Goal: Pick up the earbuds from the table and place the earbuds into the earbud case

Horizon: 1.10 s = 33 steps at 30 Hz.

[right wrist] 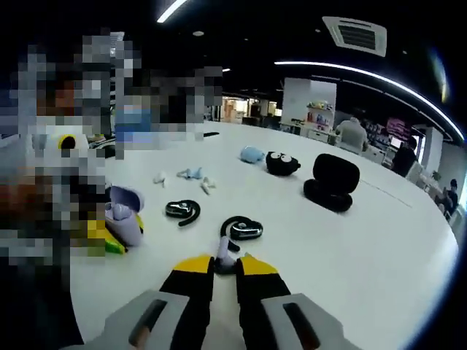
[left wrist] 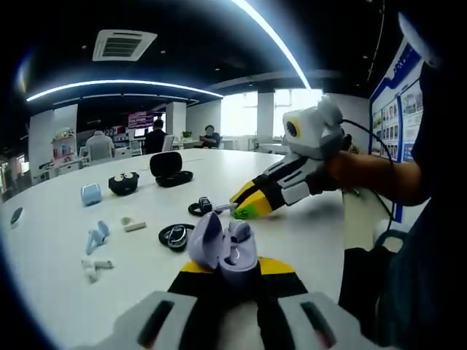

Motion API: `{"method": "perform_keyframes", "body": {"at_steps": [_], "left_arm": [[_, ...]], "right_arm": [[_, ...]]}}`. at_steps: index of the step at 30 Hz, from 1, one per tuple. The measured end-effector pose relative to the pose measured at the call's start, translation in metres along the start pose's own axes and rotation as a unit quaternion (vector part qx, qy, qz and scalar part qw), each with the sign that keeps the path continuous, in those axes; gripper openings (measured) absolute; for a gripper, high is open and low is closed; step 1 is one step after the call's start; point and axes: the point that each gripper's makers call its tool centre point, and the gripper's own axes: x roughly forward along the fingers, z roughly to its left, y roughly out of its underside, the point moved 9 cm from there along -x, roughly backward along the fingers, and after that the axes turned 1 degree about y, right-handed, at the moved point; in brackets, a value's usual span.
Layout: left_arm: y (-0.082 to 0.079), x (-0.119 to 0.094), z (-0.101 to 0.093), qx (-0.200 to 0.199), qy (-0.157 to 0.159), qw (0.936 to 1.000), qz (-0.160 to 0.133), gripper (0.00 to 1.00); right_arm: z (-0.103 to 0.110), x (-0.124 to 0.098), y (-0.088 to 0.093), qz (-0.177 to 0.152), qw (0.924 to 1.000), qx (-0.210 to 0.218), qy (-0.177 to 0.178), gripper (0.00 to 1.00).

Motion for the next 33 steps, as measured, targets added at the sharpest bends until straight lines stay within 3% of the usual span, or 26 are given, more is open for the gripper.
{"method": "perform_keyframes", "body": {"at_steps": [12,18,29,33], "left_arm": [[0.000,0.000,0.000,0.001,-0.001,1.0000,0.001,0.19],[-0.001,0.000,-0.001,0.006,-0.003,1.0000,0.003,0.19],[-0.006,0.004,-0.005,0.029,-0.006,0.9994,0.019,0.19],[-0.012,0.007,-0.009,0.067,-0.005,0.9968,0.042,0.19]], "right_arm": [[0.006,-0.009,-0.005,0.002,0.9998,0.000,-0.021,0.12],[0.022,-0.023,-0.023,0.008,0.9972,-0.035,-0.066,0.12],[0.045,-0.040,-0.050,0.026,0.9855,-0.109,-0.127,0.12],[0.053,-0.042,-0.054,0.047,0.9774,-0.147,-0.145,0.12]]}}
